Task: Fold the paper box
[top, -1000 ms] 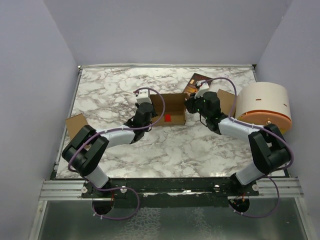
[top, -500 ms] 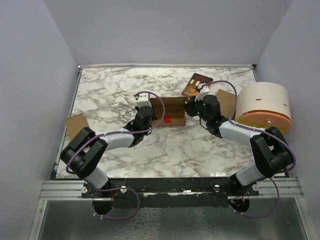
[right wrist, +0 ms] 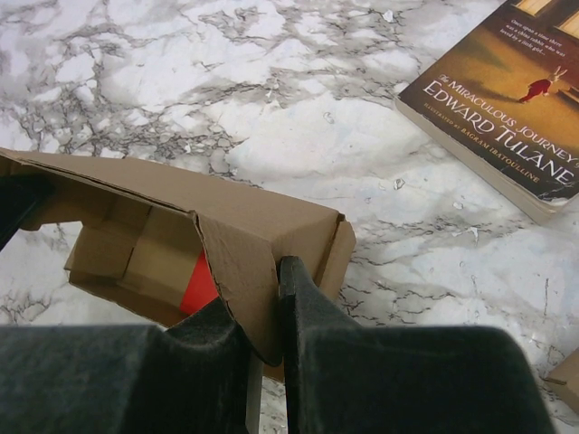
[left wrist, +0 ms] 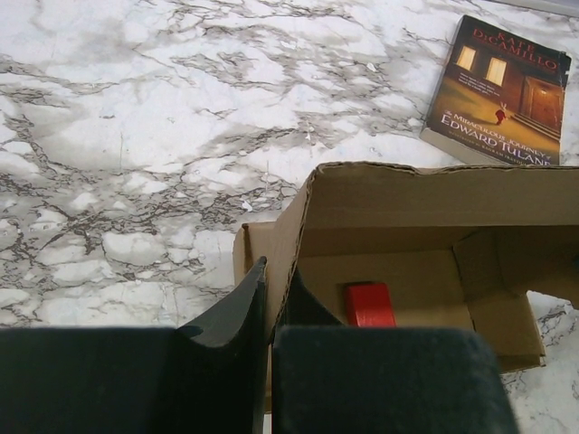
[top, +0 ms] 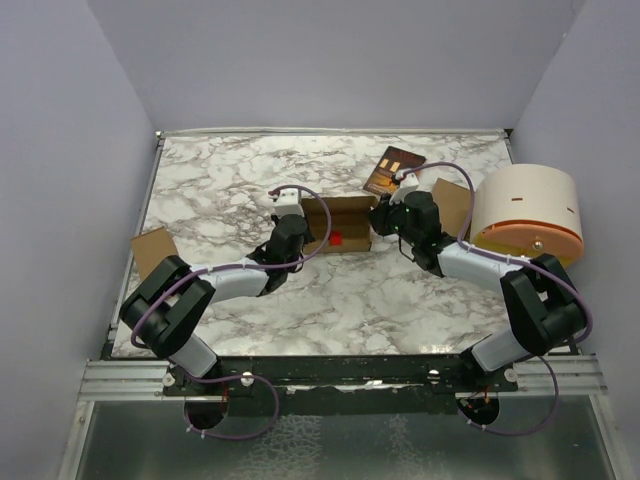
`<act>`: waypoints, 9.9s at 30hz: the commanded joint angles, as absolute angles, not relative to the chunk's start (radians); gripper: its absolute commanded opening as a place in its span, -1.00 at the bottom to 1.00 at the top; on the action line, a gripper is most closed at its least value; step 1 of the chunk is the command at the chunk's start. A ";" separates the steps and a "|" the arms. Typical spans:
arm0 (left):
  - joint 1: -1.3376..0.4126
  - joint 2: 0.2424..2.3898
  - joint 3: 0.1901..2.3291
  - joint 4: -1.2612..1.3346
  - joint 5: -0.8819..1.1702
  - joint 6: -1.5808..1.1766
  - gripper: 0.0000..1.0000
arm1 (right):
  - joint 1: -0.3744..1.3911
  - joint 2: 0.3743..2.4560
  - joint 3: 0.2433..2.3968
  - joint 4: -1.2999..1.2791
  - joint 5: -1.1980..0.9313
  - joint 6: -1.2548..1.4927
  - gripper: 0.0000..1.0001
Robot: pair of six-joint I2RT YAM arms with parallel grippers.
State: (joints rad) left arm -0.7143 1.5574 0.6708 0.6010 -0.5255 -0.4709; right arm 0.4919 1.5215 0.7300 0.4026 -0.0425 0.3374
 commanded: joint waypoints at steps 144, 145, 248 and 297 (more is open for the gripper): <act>-0.419 1.741 0.864 0.244 0.600 -0.490 -0.39 | 0.416 1.743 1.180 -0.413 -0.714 -0.393 -0.60; -0.420 1.746 0.860 0.246 0.599 -0.490 -0.39 | 0.415 1.752 1.179 -0.414 -0.705 -0.394 -0.60; -0.487 1.478 0.348 0.916 0.242 -0.937 0.95 | 0.132 2.011 1.154 -0.156 -0.894 0.121 -0.56; -0.578 1.726 0.342 1.226 0.013 -1.219 0.30 | 0.124 2.031 1.160 -0.176 -0.901 0.099 -0.54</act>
State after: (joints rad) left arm -0.5716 1.7092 0.3511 1.1389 0.0341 -1.2022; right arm 0.1287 1.9869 1.1690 -0.1463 -0.9581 0.1375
